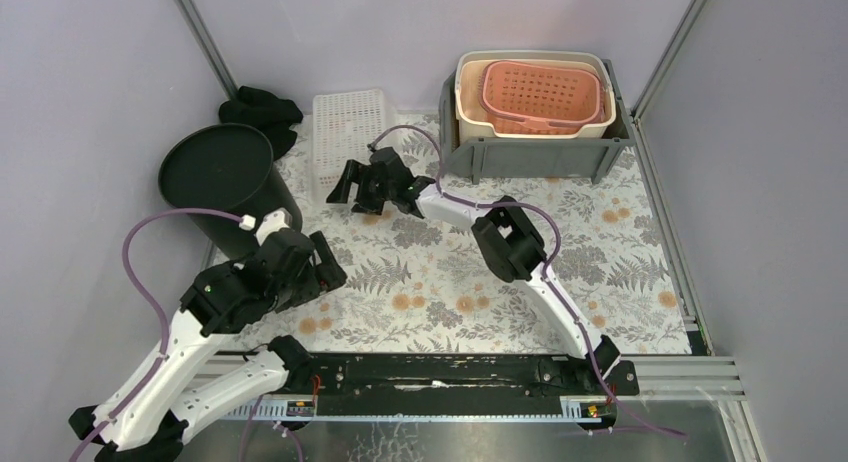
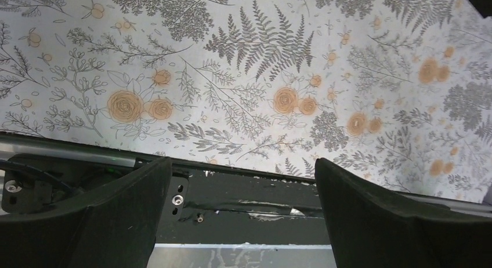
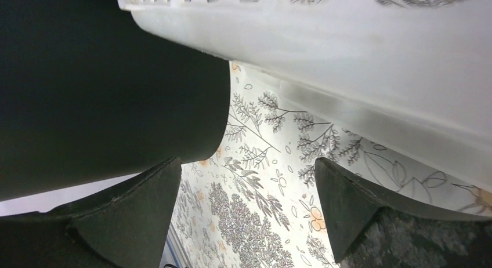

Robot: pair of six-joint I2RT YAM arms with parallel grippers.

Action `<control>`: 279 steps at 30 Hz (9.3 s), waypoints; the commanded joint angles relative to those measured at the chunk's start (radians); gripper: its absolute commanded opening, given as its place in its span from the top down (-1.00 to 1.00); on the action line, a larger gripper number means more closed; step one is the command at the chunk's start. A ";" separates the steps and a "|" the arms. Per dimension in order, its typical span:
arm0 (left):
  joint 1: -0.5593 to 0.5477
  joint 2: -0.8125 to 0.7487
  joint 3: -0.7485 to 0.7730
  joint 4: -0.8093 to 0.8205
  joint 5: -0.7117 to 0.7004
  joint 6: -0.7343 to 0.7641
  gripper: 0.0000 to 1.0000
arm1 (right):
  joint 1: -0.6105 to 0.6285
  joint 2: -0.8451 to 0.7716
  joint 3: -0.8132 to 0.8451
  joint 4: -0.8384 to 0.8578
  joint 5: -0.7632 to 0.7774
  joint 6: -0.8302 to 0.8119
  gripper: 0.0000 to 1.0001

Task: Turn the large container upside down
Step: Move the container to the corner of the board, then pick up the container from the container, then turn the container upside down at the center of the board.

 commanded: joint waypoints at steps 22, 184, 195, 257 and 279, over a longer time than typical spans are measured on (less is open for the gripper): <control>0.362 0.294 -0.077 0.424 -0.055 0.170 -1.00 | -0.184 -0.866 -0.575 -0.133 -0.143 -0.365 -0.95; 0.369 0.569 -0.027 0.789 0.200 0.238 -0.81 | -0.611 -0.549 -0.107 -0.275 0.089 -0.729 -0.58; 0.363 0.554 -0.026 0.773 0.193 0.252 -0.80 | -0.579 -0.312 0.113 -0.288 0.118 -0.745 -0.59; 0.363 0.233 0.048 0.607 0.313 0.264 -1.00 | -0.481 -1.114 0.016 -0.405 -0.091 -0.552 0.85; 0.362 0.067 0.257 0.417 0.348 0.249 -1.00 | -0.461 -1.431 -0.975 0.381 -0.419 0.378 0.97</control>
